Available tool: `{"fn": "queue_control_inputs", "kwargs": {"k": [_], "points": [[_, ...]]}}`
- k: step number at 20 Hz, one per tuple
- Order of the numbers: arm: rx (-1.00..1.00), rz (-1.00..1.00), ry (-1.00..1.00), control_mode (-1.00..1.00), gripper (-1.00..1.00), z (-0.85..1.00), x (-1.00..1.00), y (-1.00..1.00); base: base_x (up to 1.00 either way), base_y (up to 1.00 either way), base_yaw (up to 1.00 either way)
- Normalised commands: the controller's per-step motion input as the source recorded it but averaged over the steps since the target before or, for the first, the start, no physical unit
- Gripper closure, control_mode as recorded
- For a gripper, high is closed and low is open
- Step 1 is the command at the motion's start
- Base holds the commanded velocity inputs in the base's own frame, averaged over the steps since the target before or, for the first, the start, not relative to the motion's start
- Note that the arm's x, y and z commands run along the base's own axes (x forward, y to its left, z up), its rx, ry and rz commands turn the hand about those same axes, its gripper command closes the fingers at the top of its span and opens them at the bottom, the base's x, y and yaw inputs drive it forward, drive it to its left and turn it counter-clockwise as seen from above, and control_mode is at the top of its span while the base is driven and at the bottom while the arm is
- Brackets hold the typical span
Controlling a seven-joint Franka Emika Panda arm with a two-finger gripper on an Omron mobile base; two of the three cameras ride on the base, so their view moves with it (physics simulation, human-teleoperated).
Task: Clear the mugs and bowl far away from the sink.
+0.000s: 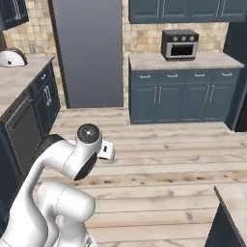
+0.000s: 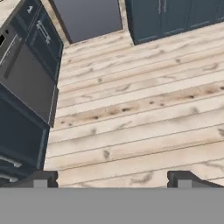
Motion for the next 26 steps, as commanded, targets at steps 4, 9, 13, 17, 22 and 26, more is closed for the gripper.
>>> {"fn": "queue_control_inputs", "kwargs": {"k": [4,9,13,17,22,26], "points": [[0.0,0.0,0.0,1.0,-1.0,0.0,0.0,0.0,-0.04,-0.2,0.97],[0.0,0.0,0.0,1.0,-1.0,0.0,0.0,0.0,-0.07,-0.95,0.66],[0.0,0.0,0.0,1.0,-1.0,0.0,0.0,0.0,-0.09,-1.0,0.59],[0.0,0.0,0.0,1.0,-1.0,0.0,0.0,0.0,-0.12,-0.97,0.66],[0.0,0.0,0.0,1.0,-1.0,0.0,0.0,0.0,-0.01,-0.21,0.7],[0.0,0.0,0.0,1.0,-1.0,0.0,0.0,0.0,0.0,0.38,0.7]]}}
